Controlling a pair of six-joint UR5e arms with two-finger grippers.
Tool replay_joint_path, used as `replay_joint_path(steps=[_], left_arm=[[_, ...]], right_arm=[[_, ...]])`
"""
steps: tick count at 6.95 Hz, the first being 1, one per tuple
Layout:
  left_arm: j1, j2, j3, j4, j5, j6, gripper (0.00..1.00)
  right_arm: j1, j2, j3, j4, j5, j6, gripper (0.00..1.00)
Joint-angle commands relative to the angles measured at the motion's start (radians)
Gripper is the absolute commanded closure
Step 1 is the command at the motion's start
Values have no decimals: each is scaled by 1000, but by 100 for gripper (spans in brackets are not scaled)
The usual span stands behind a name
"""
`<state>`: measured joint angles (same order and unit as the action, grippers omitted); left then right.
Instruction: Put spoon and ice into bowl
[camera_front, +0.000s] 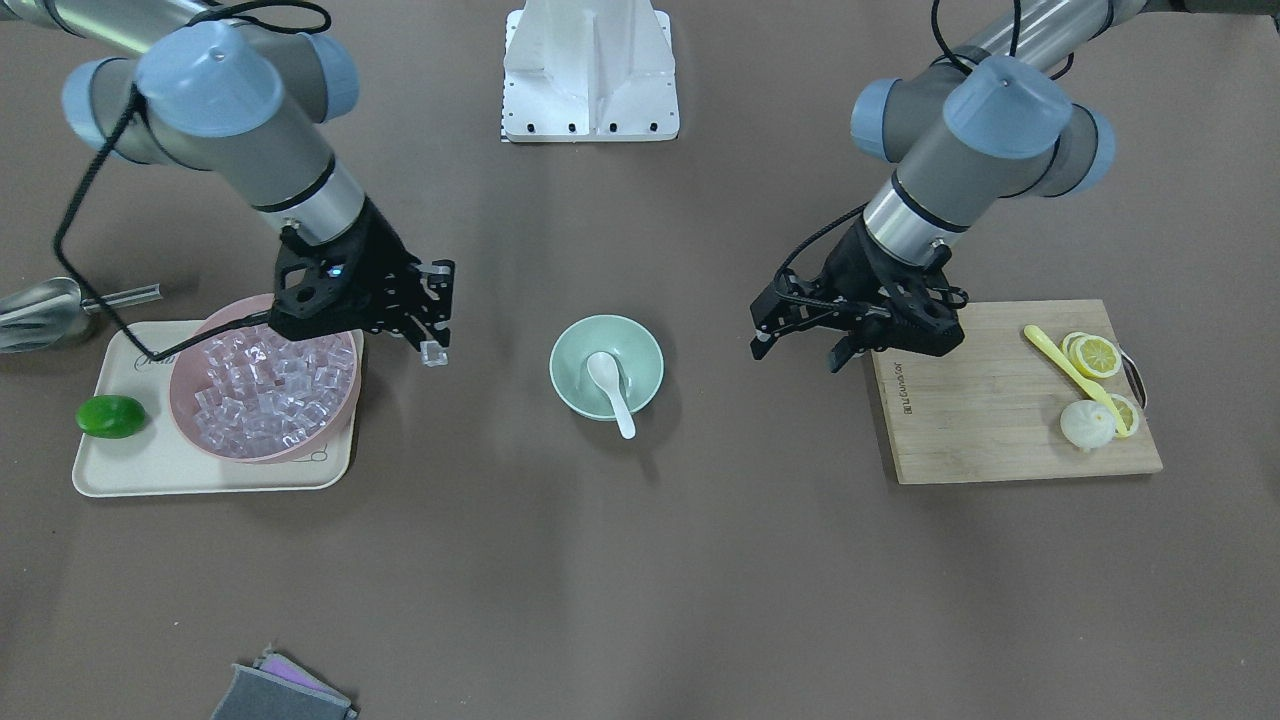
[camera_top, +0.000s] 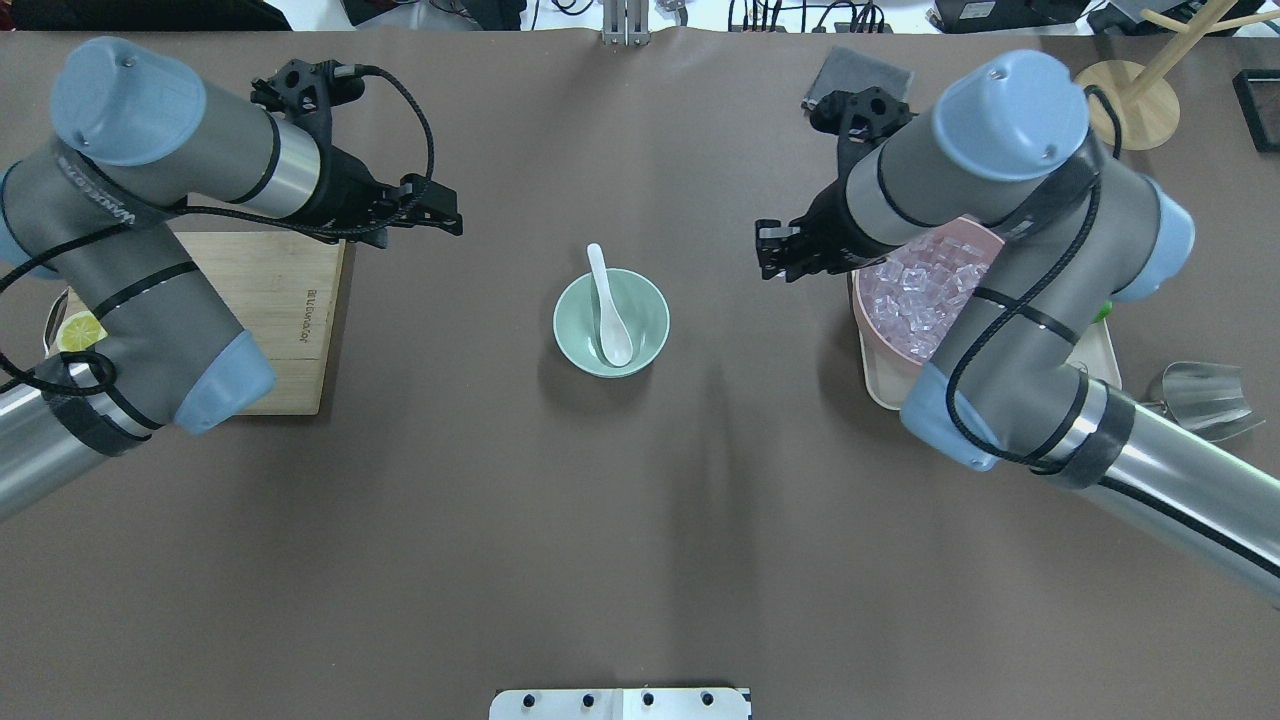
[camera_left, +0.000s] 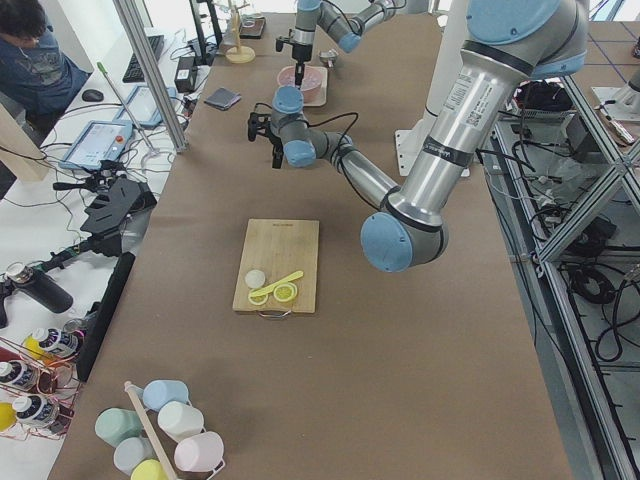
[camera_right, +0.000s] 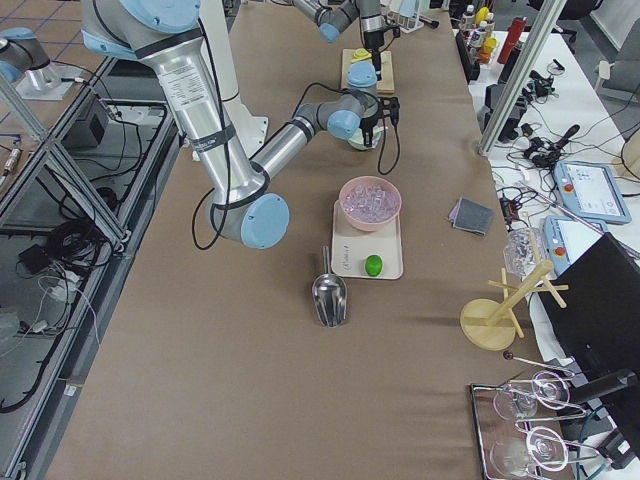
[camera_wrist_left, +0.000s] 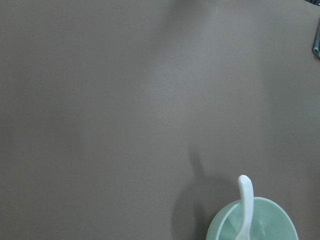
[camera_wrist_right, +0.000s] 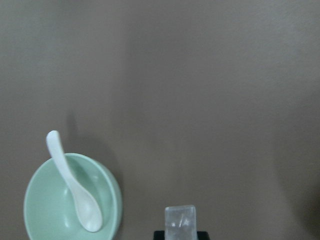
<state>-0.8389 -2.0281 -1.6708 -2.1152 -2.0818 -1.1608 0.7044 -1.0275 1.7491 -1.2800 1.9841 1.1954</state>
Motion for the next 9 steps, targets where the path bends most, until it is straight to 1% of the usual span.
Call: replay_joint_path(steps=[1,2,3,4,5,6,7,8,9], left_arm=[[-16,28,-3,-2,-10,59,2],[-16,29,-4,-2,-9,58,2],[-14,28,0,-3,-7,61,2],[-8,25,-4,-3,-7,53,2],[-6,19,-3,0,-6,46,2],[-5,22,2,3,-3,46,2],[-9,26,-6,7,-6,47,2],[-16,37,0,9,-4,65,2],[-55,81,-3,12,-10,134,2]], right_arm=[[-142,146,-99,4,-187,151,100],[-178,214,-176,8,-249,188,100],[-195,236,-195,10,-280,190,100],[-215,234,-197,10,-306,194,1],[-218,228,-188,10,-310,188,0],[-217,209,-151,4,-306,185,0],[-173,151,-92,-2,-289,171,0],[-98,67,-42,-2,-213,80,0],[-7,-4,-37,-2,-132,-16,0]])
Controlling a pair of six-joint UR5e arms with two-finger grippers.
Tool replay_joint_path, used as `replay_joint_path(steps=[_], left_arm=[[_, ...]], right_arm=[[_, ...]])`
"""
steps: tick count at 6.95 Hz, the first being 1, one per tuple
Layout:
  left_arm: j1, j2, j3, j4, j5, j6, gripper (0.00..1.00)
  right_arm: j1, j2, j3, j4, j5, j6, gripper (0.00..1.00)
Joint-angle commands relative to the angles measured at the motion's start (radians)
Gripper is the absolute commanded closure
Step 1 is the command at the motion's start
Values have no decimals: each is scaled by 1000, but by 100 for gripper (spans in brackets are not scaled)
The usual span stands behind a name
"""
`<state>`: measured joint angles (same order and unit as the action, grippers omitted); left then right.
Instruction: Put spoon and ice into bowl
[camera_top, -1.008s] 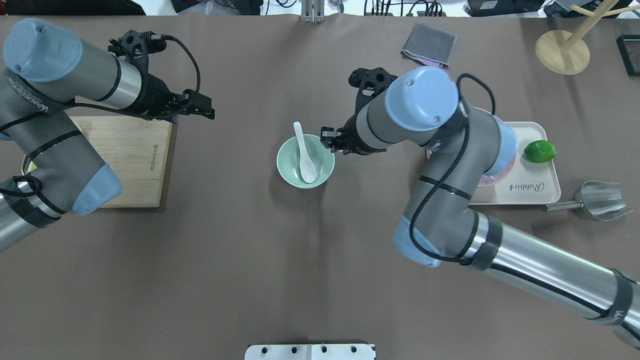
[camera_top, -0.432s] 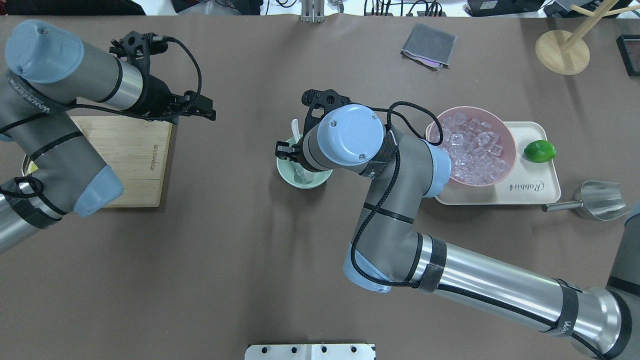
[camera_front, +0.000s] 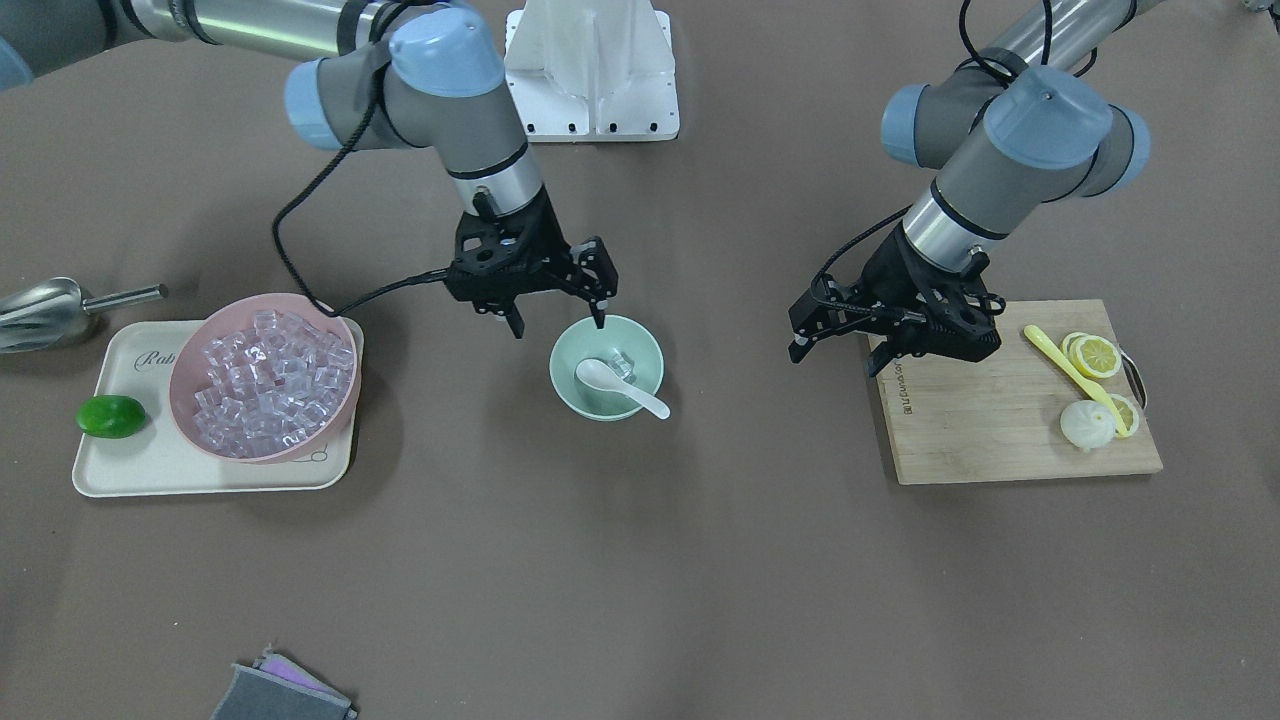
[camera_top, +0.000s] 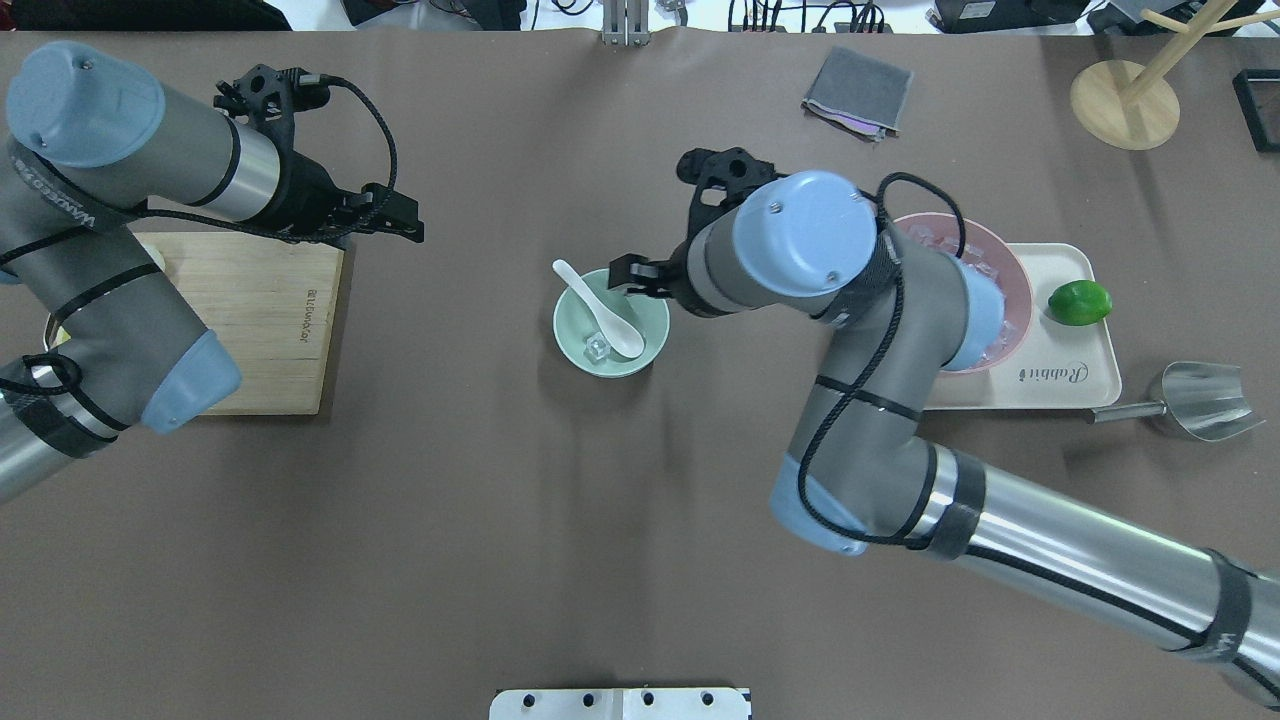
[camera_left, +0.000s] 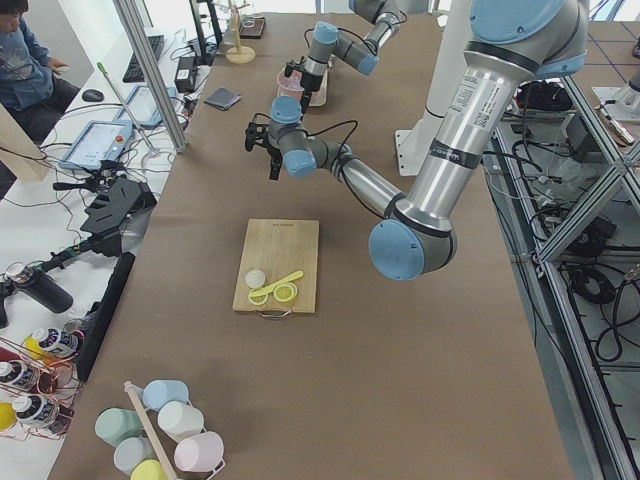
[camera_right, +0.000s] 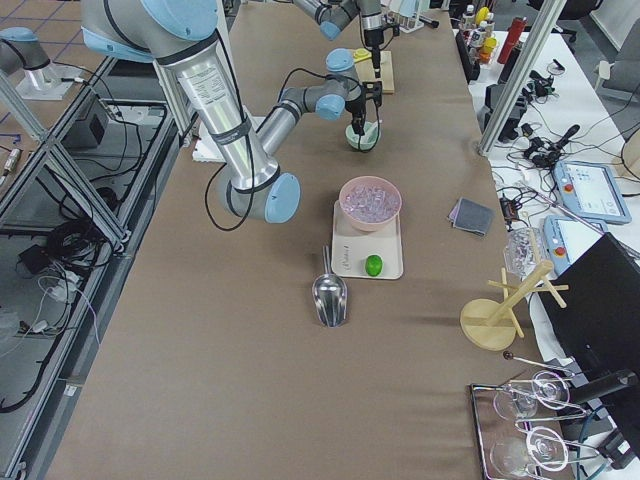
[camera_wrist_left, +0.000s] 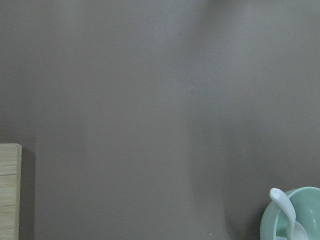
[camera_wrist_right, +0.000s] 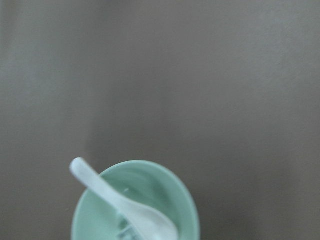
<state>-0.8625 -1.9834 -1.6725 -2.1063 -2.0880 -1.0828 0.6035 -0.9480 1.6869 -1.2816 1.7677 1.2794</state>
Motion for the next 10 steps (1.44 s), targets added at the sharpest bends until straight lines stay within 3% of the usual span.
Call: replay_joint_path(steps=[1,5,8,10], left_arm=[[-73,116,-6,3,-32,170,2],[-347,392,-7,3,-197,577,2],[-429,497,2,9,-187,712,2],[-429,509,-6,16,-196,699,2]], right_arm=[[187,-157,22,-1,164,-250,0],[583,-438,-12,-2,480,-860,0],[764,-589,-81,1,504,-1188,0],[847,-604,-174,4,518,-1342,0]])
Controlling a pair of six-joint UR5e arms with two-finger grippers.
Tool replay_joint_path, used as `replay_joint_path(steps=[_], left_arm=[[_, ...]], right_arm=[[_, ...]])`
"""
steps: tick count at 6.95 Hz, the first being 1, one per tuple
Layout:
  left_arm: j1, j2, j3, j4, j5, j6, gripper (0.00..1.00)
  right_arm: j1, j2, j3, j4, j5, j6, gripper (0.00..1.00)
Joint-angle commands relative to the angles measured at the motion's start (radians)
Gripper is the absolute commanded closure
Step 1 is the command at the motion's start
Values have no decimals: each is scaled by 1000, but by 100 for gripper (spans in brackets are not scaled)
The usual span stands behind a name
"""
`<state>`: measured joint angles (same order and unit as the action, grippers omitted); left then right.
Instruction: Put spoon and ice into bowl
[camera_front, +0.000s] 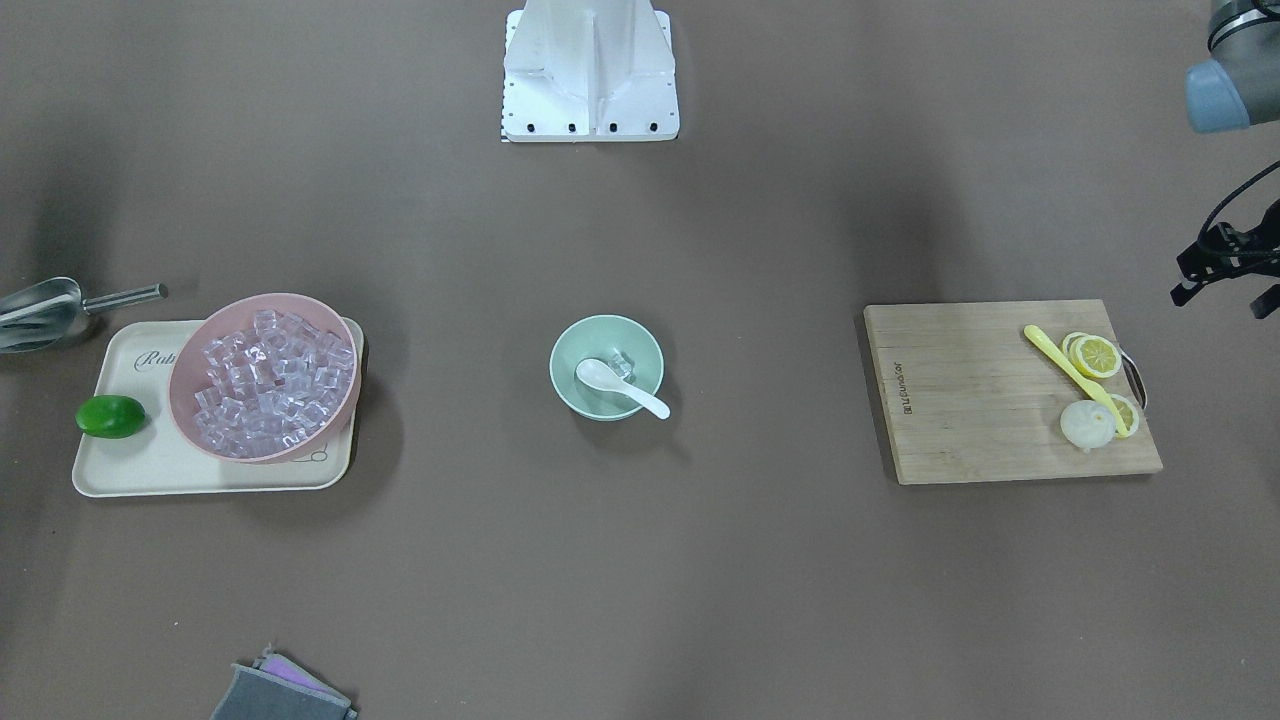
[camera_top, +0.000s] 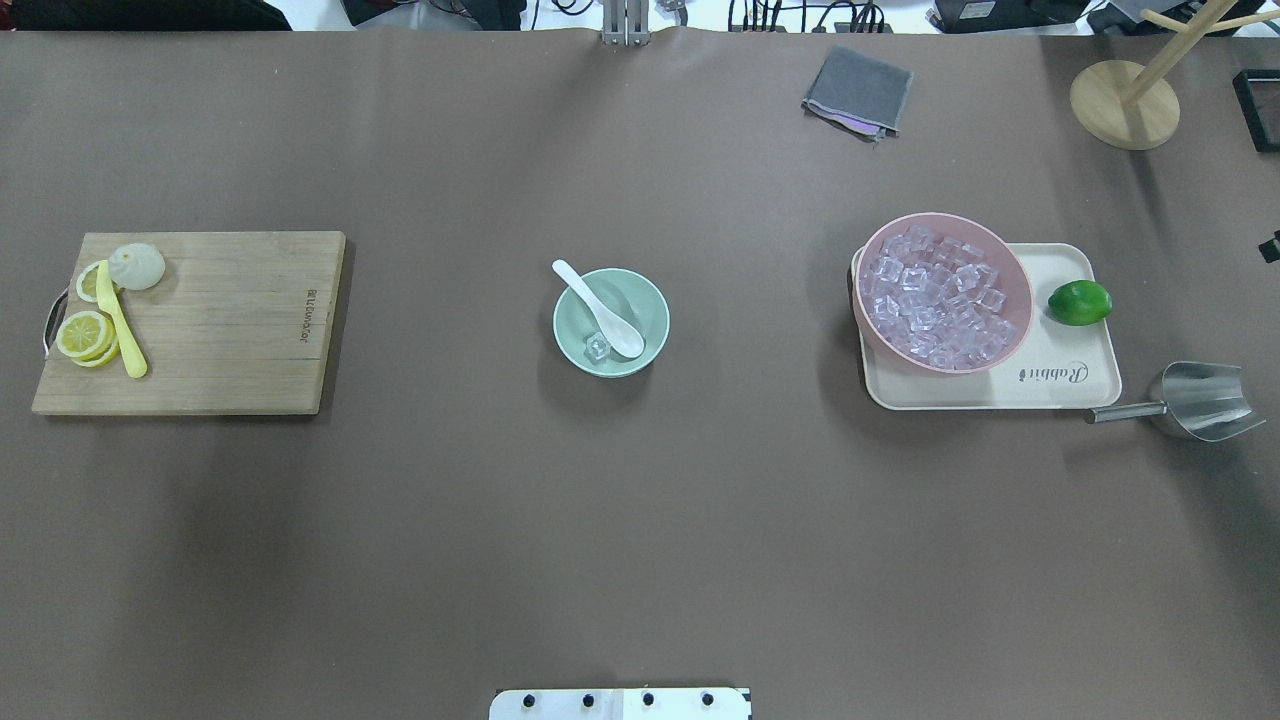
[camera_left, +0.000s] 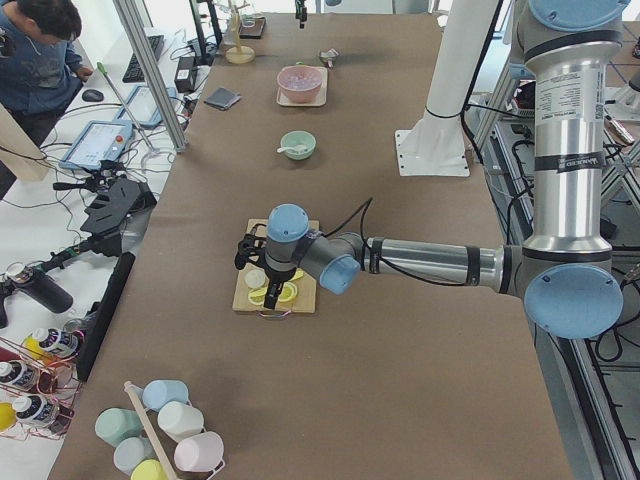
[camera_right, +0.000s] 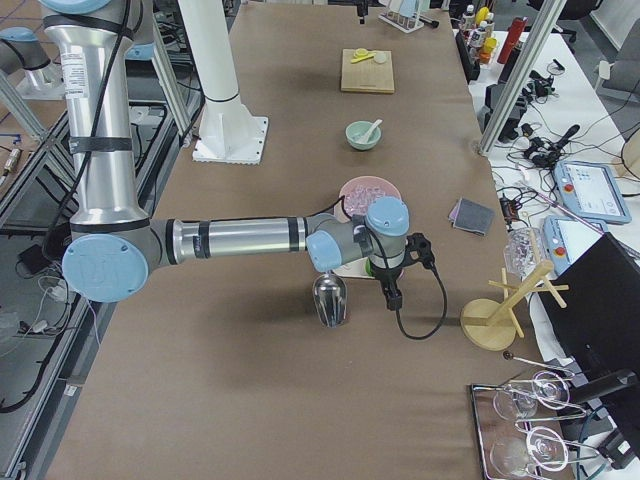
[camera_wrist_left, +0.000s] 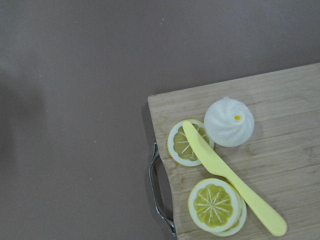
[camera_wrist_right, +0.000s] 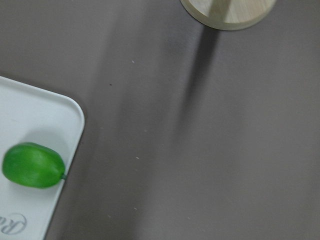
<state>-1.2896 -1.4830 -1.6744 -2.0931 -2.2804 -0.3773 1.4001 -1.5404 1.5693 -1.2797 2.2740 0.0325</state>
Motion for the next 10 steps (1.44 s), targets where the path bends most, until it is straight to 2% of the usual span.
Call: replay_joint_path(steps=[1,2,4,9,10], left_arm=[[-2,9,-19,4,-23,-6,2],[-5,-12,-19,90,-112,-8,2],[-4,-30,-18,124,-64,8,2],[-7,-22,-21,114,-77,8,2],[-7,-22,-22,114,-77,8,2]], right_arm=[[59,-12,-83,5,19,-108,0],[74,-15,-83,2,30,-108,0],[102,-20,-83,5,36,-106,0],[100,-18,-95,11,47,-89,0],[100,-23,-95,11,94,-91,0]])
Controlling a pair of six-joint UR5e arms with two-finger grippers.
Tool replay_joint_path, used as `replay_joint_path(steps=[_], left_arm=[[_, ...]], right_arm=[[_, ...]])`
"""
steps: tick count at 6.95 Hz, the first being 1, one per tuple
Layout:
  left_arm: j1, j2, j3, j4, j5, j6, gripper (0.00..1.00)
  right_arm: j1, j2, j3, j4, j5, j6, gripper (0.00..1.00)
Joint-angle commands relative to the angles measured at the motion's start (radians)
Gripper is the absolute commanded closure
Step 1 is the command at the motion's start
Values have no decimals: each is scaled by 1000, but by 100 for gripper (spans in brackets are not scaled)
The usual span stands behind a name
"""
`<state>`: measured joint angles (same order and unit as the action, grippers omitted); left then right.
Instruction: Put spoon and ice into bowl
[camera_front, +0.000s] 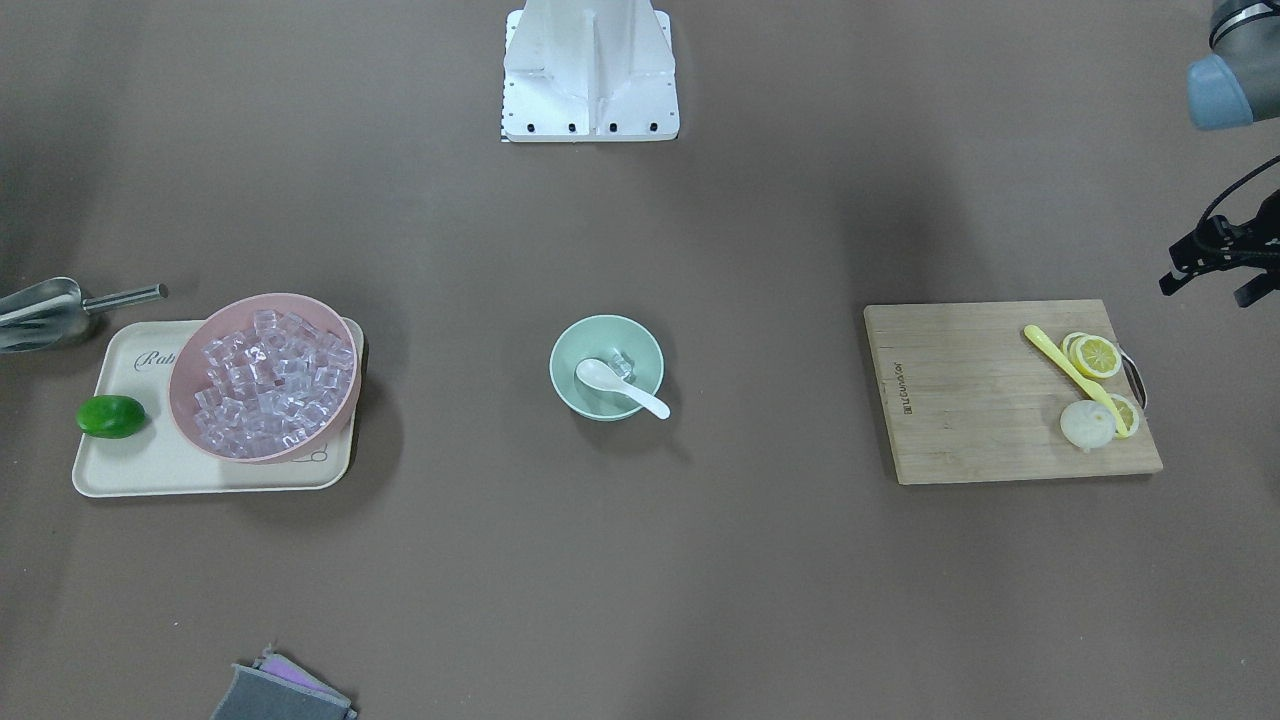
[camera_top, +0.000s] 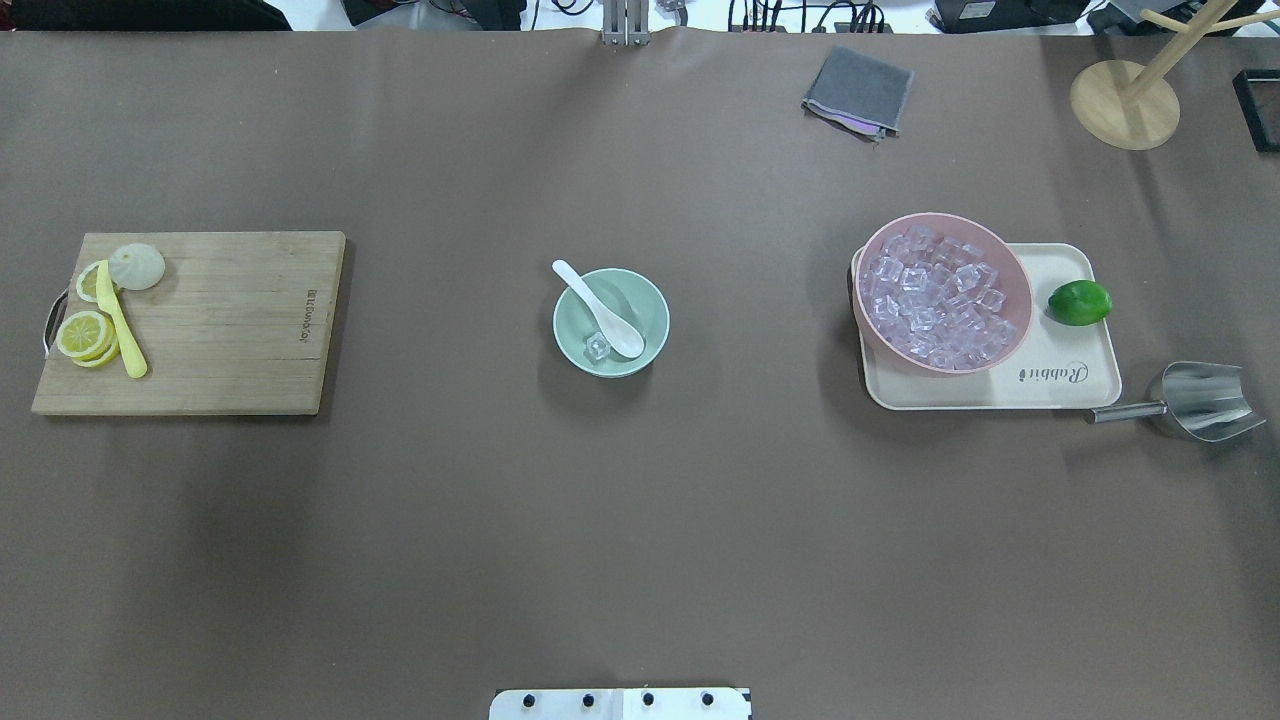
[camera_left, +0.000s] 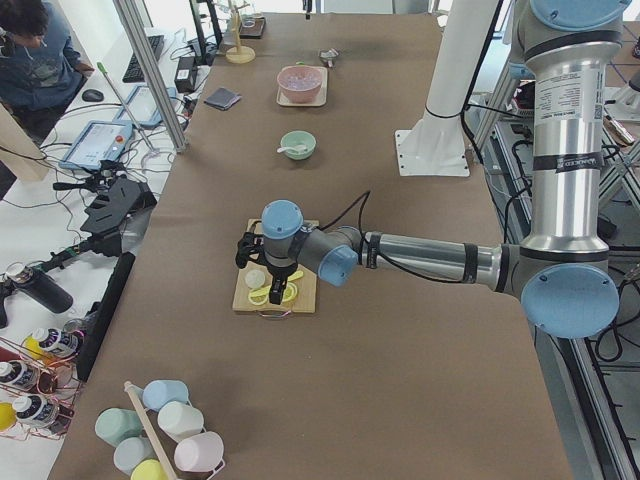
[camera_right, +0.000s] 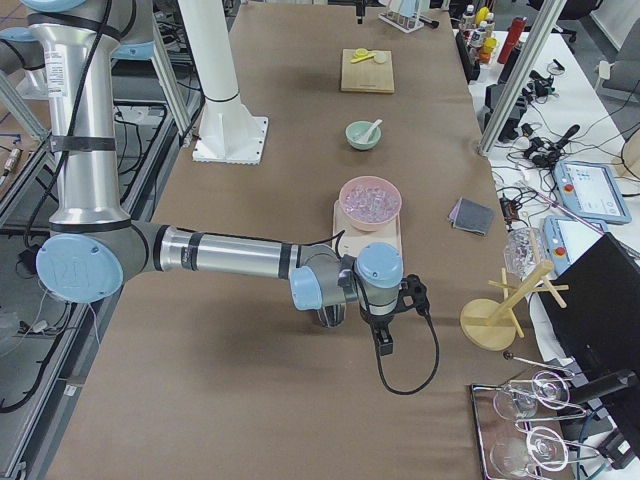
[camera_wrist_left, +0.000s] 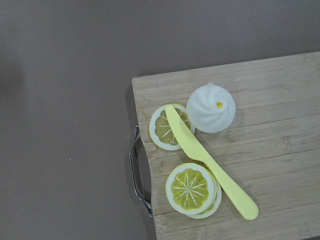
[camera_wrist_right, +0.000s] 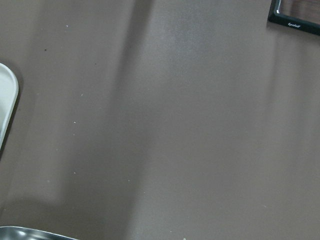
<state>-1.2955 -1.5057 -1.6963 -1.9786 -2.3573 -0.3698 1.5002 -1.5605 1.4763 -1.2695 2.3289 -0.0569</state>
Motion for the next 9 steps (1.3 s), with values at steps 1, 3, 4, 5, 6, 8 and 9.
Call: replay_joint_path(steps=[1,3,4,5,6,8,9], left_arm=[[1,-2,-2,1,0,2,2],[1,-2,1,0,-2,0,2],[1,-2,-2,7,-4,-1,2],[-1,1,-2,10,-2,-4,2],[-1,1,0,10,-2,-4,2],[-2,2,4,10,0,-4,2],[-2,9,7,10,4,-4,2]], right_arm=[[0,-6,-5,-1,43,-1,0],[-2,2,-19,-14,35,-1,0],[-6,16,-25,-59,30,-3,0],[-18,32,-25,-91,11,-3,0],[-21,54,-27,-120,-24,-3,0],[-23,53,-19,-123,-23,-3,0],[-23,50,-17,-122,-23,-3,0]])
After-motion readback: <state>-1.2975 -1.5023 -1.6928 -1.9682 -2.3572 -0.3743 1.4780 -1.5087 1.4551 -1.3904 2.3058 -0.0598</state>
